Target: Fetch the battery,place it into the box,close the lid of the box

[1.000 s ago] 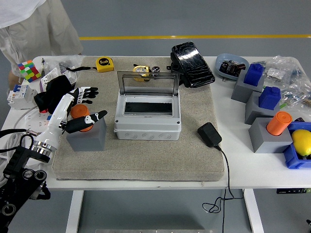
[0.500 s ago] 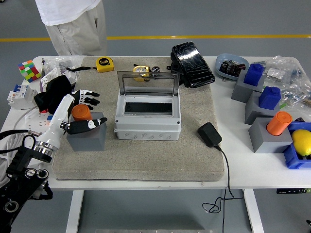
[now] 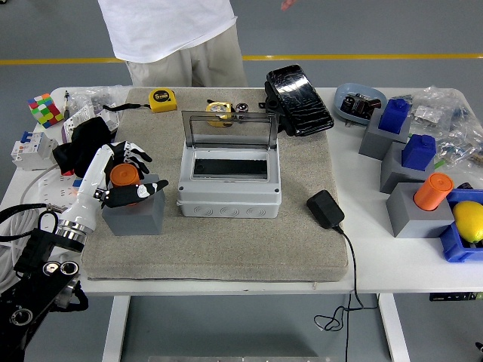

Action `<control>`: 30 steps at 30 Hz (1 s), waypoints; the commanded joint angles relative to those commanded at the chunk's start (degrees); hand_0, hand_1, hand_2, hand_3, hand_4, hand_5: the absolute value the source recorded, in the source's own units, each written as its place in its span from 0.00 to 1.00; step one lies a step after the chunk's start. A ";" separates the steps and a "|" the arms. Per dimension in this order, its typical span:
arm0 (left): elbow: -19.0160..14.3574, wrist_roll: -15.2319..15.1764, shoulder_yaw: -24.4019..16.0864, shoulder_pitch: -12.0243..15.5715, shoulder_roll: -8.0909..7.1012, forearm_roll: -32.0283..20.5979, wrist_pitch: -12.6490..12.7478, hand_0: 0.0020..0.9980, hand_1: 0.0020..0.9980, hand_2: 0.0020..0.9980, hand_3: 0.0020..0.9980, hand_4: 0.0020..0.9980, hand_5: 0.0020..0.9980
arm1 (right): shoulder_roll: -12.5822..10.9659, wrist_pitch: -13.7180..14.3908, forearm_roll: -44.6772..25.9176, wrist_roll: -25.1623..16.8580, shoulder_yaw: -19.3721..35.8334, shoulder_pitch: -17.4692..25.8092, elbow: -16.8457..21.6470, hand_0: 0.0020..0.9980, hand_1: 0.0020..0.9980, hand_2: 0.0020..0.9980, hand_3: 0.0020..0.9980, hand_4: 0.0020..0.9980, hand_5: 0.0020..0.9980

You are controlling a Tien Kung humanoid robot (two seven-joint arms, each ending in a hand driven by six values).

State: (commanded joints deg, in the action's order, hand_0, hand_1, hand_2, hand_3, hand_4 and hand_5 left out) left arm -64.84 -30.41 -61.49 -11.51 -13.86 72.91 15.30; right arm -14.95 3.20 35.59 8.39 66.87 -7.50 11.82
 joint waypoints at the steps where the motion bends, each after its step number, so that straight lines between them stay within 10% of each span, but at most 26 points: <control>1: 0.12 -0.30 0.15 -0.10 0.07 -0.41 0.15 0.15 0.12 0.22 0.28 1.00 0.00 | 0.01 -0.01 -0.01 0.01 -0.02 -0.01 0.00 0.66 0.63 0.63 0.54 0.94 0.44; 19: -4.12 -1.86 0.32 -2.87 0.62 0.02 1.29 0.11 0.06 0.15 0.23 0.95 0.00 | -0.05 0.18 0.12 -0.13 -0.03 -0.04 0.03 0.66 0.63 0.63 0.54 0.94 0.44; 30: -10.68 12.29 8.03 -14.76 -1.05 19.39 2.22 0.10 0.05 0.15 0.21 0.74 0.00 | -0.21 0.32 -0.14 -0.17 -0.29 -0.17 0.04 0.66 0.63 0.63 0.54 0.94 0.44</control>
State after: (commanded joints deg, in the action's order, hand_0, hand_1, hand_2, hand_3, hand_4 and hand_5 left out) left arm -75.52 -18.12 -53.46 -26.28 -14.91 92.31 17.52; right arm -15.16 3.52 35.45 8.21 66.58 -7.67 11.86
